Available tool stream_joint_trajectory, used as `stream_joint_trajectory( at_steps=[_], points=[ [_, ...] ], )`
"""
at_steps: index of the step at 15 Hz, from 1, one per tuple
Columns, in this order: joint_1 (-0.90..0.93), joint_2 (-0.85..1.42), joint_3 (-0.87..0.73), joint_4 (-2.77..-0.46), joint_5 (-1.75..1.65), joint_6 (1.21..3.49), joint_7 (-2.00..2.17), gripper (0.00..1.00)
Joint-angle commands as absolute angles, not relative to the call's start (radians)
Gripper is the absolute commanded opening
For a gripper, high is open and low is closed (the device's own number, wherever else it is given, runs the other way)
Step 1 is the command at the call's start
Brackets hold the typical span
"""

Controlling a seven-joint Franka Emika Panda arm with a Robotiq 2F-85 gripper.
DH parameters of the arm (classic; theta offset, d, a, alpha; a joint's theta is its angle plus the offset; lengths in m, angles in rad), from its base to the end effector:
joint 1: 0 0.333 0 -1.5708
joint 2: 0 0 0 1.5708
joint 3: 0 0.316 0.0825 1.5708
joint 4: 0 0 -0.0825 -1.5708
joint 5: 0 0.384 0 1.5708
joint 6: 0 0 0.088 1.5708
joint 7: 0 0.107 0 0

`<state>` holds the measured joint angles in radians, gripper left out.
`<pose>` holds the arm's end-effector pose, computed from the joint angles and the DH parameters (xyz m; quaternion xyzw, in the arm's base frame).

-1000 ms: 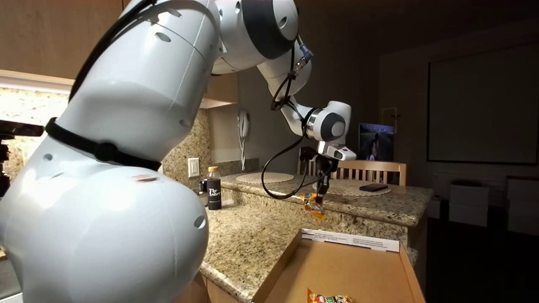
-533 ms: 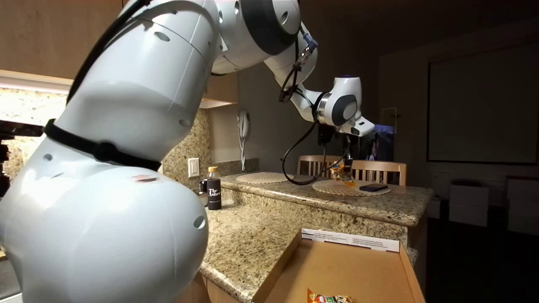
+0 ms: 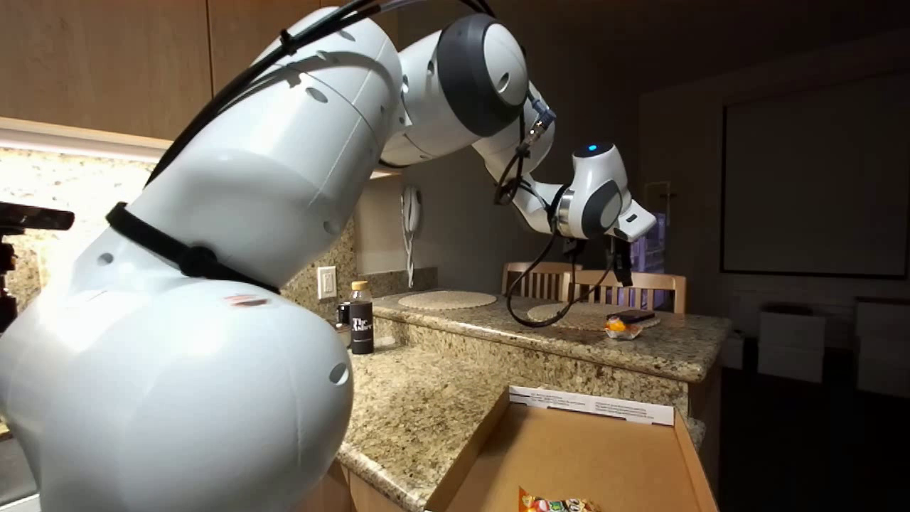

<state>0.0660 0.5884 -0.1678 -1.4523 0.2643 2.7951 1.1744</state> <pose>0.7575 -0.0587 0.4362 -0.7018 0.6057 -0.2939 0.2328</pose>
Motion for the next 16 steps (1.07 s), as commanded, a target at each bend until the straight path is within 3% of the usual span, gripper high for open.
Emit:
stream_joint_trajectory(
  at_steps=[1, 3, 7, 16],
  points=[
    [0.059, 0.577, -0.15, -1.483, 0.27, 2.84, 1.196, 0.88],
    [0.02, 0.51, -0.073, -1.55, 0.317, 2.79, 1.125, 1.0],
    [-0.102, 0.336, 0.102, -1.747, 0.488, 2.67, 0.922, 1.0],
    [-0.108, 0.008, -0.078, -2.187, 0.441, 2.132, 0.893, 1.0]
  ],
)
